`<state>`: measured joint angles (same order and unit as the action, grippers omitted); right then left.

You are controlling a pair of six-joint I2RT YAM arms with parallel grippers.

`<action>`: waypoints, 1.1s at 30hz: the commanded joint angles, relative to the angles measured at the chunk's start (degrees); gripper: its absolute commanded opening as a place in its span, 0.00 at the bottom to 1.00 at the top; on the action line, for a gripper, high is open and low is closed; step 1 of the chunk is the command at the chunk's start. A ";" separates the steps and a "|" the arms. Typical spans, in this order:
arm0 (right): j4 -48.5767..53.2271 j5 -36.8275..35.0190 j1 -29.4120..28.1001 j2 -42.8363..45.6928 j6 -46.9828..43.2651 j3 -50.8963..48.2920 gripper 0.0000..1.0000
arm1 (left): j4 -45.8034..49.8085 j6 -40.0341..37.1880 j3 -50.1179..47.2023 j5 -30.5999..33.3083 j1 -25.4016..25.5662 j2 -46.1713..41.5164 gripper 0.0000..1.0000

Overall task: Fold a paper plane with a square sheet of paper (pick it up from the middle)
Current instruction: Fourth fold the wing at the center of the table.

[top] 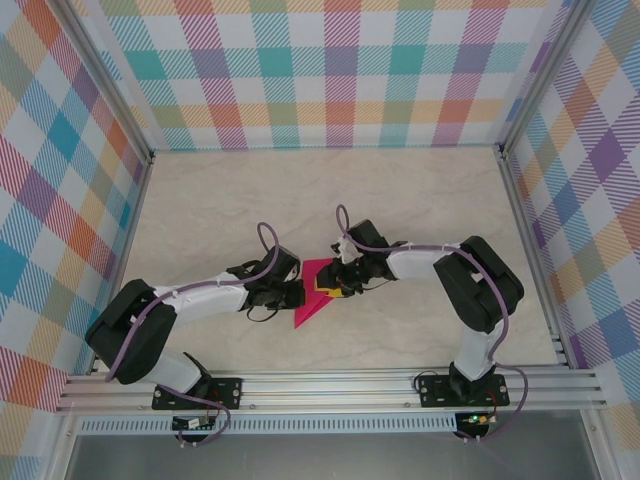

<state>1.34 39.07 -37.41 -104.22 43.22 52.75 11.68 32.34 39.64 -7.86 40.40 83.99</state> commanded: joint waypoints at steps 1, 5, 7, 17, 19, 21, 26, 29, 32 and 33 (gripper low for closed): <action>1.95 0.83 -0.56 -0.92 -2.39 1.30 0.33 | -1.01 0.58 -0.81 -0.38 -0.33 -3.69 0.14; 2.22 0.94 -0.71 -1.07 -2.64 1.40 0.32 | -1.00 1.17 -3.07 -0.24 0.02 -7.32 0.18; 2.32 1.01 -0.85 -1.29 -2.77 1.63 0.32 | -1.20 1.74 -4.37 0.31 0.54 -9.86 0.21; 4.08 1.03 -2.13 -2.38 -4.54 3.70 0.35 | -2.01 6.22 -8.44 5.50 4.56 -17.37 0.29; 5.30 0.63 -2.23 -3.02 -5.17 4.65 0.34 | -1.79 6.33 -8.10 6.70 6.10 -17.04 0.31; 6.51 -0.78 -2.23 -3.25 -5.40 5.25 0.31 | -0.80 6.24 -7.45 9.14 8.13 -16.35 0.32; 8.47 -2.88 -2.23 -3.18 -5.26 5.87 0.23 | 1.73 6.32 -5.79 18.01 12.78 -14.33 0.36; 8.55 -1.73 -2.19 -3.02 -5.25 6.11 0.21 | 2.12 6.37 -4.81 21.64 15.55 -11.98 0.39; 9.00 -1.58 -2.23 -2.89 -5.28 6.38 0.19 | 0.97 6.25 -4.07 23.69 17.95 -9.69 0.43; 9.03 -1.54 -2.25 -2.98 -5.21 6.48 0.17 | 0.55 6.02 -3.79 24.25 18.73 -8.78 0.44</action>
<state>8.86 36.91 -39.40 -107.13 39.35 57.60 12.08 38.20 34.04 11.73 57.47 73.63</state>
